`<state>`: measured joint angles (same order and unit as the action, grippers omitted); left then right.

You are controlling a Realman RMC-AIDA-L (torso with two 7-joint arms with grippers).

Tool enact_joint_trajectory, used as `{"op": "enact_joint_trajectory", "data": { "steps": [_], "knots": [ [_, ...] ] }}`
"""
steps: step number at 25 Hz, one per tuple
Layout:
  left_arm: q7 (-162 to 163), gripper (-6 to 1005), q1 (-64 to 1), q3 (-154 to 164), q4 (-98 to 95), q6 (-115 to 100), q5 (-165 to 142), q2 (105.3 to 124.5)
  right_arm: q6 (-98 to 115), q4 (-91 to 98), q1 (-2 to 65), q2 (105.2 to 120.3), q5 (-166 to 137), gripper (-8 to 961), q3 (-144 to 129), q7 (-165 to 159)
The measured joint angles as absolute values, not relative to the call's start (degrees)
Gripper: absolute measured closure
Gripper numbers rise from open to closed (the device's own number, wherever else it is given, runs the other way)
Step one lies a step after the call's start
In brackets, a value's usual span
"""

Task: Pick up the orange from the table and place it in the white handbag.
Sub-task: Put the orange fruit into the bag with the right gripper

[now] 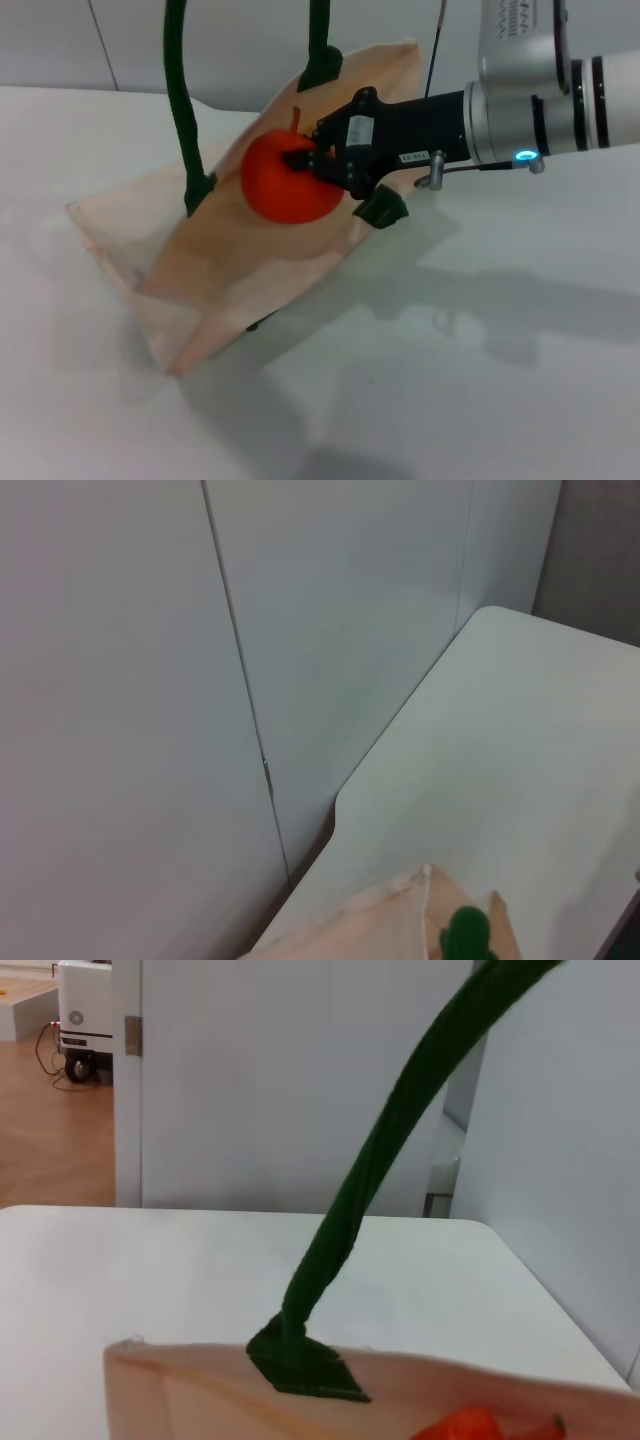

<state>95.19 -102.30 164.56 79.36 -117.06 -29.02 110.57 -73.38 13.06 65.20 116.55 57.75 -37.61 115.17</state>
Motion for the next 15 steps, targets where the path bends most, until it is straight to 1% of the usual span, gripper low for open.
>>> {"op": "enact_joint_trajectory", "data": {
  "steps": [9,12,15],
  "knots": [
    [95.1,879,-102.3,164.5,79.4,-117.1,-28.7,110.83,-72.0,12.3,65.7,116.59,58.0,889,-37.7,115.0],
    [95.3,879,-102.2,164.5,79.4,-117.1,-28.6,110.63,-72.1,12.0,65.7,116.61,57.8,872,-37.8,114.9],
    [95.4,879,-101.9,164.5,79.4,-117.1,-28.6,110.49,-72.5,12.0,65.7,116.58,57.8,782,-37.8,115.1]
  ]
}}
